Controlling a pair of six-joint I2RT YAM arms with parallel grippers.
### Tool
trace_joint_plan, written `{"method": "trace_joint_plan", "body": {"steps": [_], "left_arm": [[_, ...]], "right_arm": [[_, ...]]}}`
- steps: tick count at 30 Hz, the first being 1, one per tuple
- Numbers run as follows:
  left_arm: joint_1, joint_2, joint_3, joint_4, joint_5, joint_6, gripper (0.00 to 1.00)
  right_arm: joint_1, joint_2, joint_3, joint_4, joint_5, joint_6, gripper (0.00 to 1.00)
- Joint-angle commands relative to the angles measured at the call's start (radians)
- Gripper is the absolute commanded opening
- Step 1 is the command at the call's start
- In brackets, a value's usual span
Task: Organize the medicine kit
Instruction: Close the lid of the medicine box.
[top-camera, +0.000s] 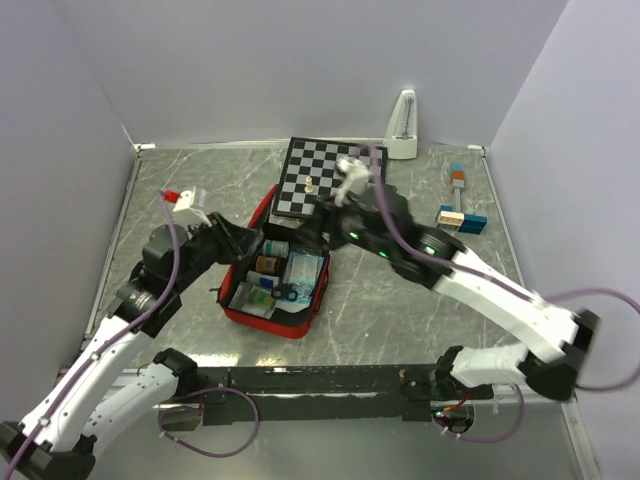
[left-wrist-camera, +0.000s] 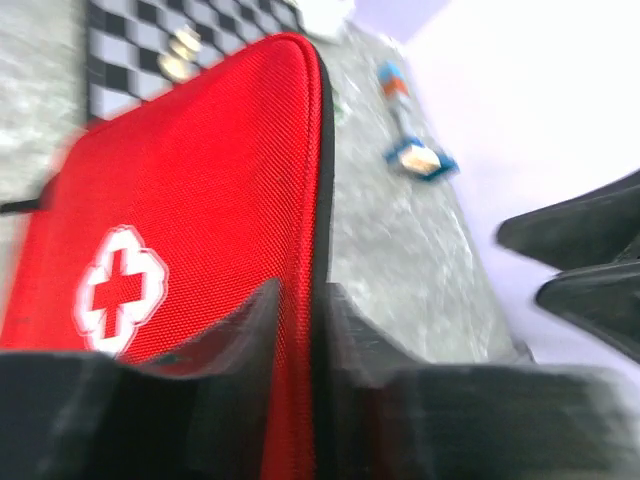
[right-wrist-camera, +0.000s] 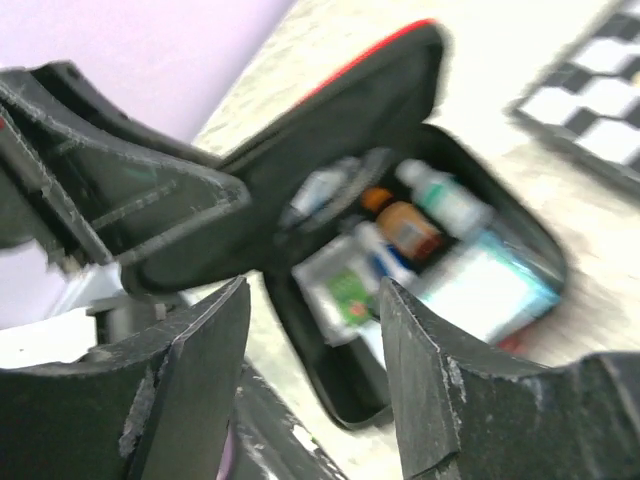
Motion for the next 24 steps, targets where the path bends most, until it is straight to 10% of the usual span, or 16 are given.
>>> {"method": "trace_joint_plan", "body": {"steps": [1, 5, 17, 24], "left_arm": [[-0.026, 0.1, -0.033, 0.02, 0.192, 0.031, 0.44], [-0.073, 0.11, -0.025, 0.04, 0.174, 0.025, 0.96], [-0.07, -0.095, -0.097, -0.181, -0.347, -0.156, 0.96], [0.028, 0.068, -0.217, -0.163, -0.3, -0.227, 0.98]], "right_arm": [[-0.06, -0.164, -0.175, -0.083, 0.183, -0.023, 0.63], [-0.155, -0.278, -0.312, -0.091, 0.154, 0.005, 0.67], [-0.198, -0.133, -0.399, -0.001, 0.01, 0.051, 0.71], [-0.195, -0.035, -0.518, 0.144, -0.15, 0.167, 0.73]]}}
